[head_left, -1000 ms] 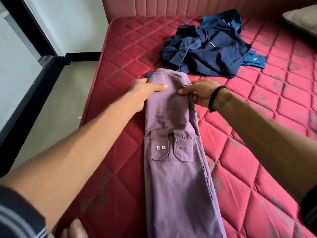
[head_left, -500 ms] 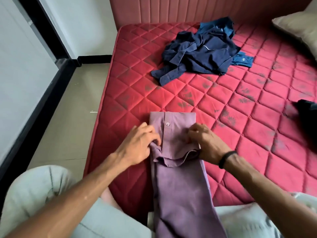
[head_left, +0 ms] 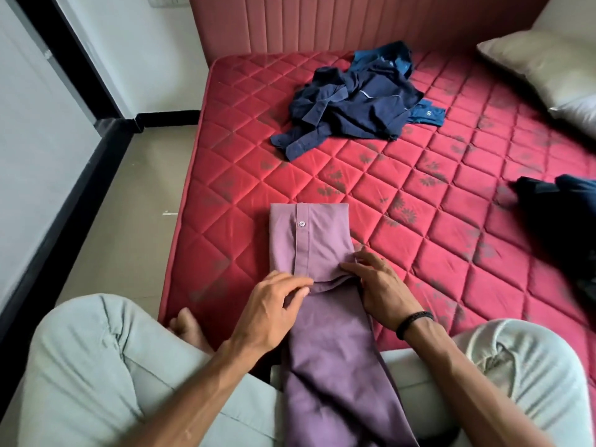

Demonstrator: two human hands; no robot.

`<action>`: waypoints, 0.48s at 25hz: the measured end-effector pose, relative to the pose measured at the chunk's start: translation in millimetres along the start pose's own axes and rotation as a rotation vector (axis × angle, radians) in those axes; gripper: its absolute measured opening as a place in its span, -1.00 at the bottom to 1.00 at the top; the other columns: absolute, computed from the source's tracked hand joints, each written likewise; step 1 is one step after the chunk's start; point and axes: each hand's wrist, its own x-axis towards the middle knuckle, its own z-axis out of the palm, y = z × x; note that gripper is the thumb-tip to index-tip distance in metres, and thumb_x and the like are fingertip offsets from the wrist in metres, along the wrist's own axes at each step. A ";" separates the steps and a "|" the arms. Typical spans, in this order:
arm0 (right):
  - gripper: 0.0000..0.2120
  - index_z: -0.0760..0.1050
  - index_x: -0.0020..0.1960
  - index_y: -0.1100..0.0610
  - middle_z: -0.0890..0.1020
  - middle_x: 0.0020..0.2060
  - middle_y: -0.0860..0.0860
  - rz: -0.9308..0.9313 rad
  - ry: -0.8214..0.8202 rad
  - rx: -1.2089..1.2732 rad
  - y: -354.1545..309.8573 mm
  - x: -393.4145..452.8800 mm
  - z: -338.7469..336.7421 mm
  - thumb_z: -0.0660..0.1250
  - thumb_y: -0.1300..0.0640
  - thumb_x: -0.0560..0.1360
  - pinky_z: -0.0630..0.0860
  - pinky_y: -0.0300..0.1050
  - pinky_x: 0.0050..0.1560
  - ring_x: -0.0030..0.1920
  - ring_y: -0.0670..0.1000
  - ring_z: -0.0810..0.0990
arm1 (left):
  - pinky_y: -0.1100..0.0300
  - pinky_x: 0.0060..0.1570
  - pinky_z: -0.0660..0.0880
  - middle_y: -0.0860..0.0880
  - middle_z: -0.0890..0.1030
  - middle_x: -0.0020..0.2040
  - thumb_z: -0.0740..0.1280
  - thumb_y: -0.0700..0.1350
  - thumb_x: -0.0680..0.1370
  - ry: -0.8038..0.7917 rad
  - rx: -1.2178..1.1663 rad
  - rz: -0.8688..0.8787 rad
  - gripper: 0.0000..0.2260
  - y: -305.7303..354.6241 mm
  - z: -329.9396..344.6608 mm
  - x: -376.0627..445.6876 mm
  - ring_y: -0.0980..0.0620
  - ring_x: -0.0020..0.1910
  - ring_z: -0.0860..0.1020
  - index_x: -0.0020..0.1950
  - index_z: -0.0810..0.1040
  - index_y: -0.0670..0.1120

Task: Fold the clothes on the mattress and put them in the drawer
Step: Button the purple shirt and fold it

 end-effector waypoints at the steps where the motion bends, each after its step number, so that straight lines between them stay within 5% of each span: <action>1: -0.47 0.60 0.35 0.06 0.53 0.33 0.20 0.015 -0.018 -0.004 0.8 -1.2 -2.6 0.21 0.30 0.43 0.49 0.18 0.36 0.27 0.31 0.55 | 0.04 0.08 0.56 0.07 0.65 0.02 0.43 -0.18 0.58 0.045 0.020 -0.033 -0.80 1.7 -4.1 1.8 0.04 -0.02 0.57 0.18 0.68 -0.02; 4: -0.33 0.37 0.54 -0.09 0.34 0.50 0.17 0.051 -0.159 -0.096 -3.7 -15.9 -13.0 0.30 0.19 0.44 0.43 0.22 0.40 0.40 0.34 0.42 | 0.01 0.31 0.44 0.01 0.54 0.28 0.43 -0.05 0.55 0.026 0.146 0.012 -0.62 2.0 -16.8 3.0 -0.04 0.24 0.51 0.37 0.56 0.01; 7: -0.03 -0.11 0.65 -0.25 -0.13 0.67 0.04 -0.074 -0.310 -0.297 -16.2 -40.7 -21.1 0.33 0.14 0.42 0.20 0.23 0.53 0.64 0.26 -0.03 | -0.09 0.59 0.12 -0.03 0.26 0.63 0.28 0.19 0.60 -0.268 0.293 0.141 -0.39 2.8 -1.8 -7.1 -0.09 0.63 0.17 0.62 0.29 0.05; 9: -0.09 -0.24 0.63 -0.31 -0.29 0.65 -0.03 -0.223 -0.376 -0.389 -26.1 -55.0 -24.9 0.26 0.11 0.52 0.10 0.27 0.58 0.65 0.20 -0.23 | -0.21 0.60 0.03 -0.02 0.07 0.69 0.09 0.25 0.64 -0.400 0.433 0.165 -0.37 -2.9 17.0 -17.5 -0.07 0.68 -0.04 0.68 0.13 0.04; 12: -0.20 -0.29 0.61 -0.35 -0.30 0.64 -0.08 -0.323 -0.467 -0.413 -34.6 -60.2 -33.2 0.14 0.05 0.60 0.08 0.31 0.57 0.65 0.16 -0.29 | -0.28 0.58 0.02 -0.02 0.00 0.70 0.01 0.19 0.65 -0.462 0.462 0.162 -0.39 -16.3 28.4 -24.9 -0.10 0.68 -0.08 0.68 0.13 -0.01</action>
